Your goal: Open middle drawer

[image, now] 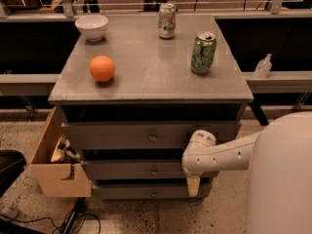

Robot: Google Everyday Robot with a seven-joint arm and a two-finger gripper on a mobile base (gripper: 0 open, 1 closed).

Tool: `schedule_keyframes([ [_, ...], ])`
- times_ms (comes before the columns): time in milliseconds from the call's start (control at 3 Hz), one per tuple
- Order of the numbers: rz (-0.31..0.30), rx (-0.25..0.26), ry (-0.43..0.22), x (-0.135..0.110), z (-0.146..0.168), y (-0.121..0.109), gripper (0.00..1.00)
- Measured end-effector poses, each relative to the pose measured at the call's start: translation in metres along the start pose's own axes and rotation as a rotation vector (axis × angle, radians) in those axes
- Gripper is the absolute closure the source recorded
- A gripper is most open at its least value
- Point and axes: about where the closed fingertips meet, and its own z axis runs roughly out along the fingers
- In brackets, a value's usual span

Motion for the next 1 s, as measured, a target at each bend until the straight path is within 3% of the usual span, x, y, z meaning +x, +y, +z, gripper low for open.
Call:
schedule_keyframes([
  [667, -0.022, -0.074, 0.016, 0.005, -0.008, 0.010, 0.00],
  [1000, -0.032, -0.115, -0.003, 0.002, 0.003, 0.017, 0.16],
])
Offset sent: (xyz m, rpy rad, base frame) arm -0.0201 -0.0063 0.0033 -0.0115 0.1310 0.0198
